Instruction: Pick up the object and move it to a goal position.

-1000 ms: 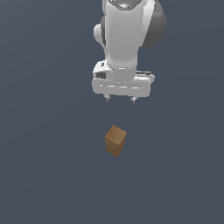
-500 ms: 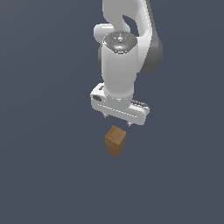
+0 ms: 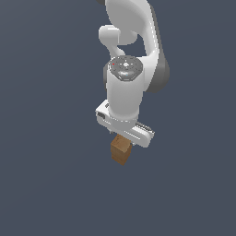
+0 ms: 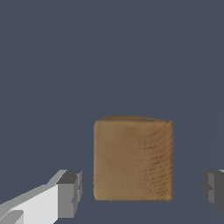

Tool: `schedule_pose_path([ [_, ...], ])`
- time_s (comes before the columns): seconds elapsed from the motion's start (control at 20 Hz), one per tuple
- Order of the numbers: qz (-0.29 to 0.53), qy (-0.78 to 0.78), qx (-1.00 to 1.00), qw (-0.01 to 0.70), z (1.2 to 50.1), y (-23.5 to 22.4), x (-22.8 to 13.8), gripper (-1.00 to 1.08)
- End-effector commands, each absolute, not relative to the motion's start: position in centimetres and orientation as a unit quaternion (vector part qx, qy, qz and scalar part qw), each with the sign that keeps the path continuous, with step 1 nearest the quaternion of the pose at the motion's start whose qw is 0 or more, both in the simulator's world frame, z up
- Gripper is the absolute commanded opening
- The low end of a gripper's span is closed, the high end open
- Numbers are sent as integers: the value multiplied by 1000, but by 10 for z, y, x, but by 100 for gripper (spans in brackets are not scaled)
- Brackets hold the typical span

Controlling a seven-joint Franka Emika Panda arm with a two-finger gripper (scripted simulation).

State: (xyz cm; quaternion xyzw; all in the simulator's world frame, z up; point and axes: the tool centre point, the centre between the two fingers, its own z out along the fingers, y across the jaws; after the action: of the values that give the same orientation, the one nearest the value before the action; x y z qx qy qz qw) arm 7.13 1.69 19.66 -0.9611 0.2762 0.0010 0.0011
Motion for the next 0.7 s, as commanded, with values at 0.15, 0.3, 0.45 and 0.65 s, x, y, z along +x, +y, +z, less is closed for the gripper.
schedule_pose_path([
  [0.15,1,283,-959,0,193,16,74,100],
  [0.3,1,283,-959,0,190,17,74,100],
  [0.45,0,283,-959,0,179,16,74,100],
  [0.65,0,284,-959,0,158,16,73,100],
])
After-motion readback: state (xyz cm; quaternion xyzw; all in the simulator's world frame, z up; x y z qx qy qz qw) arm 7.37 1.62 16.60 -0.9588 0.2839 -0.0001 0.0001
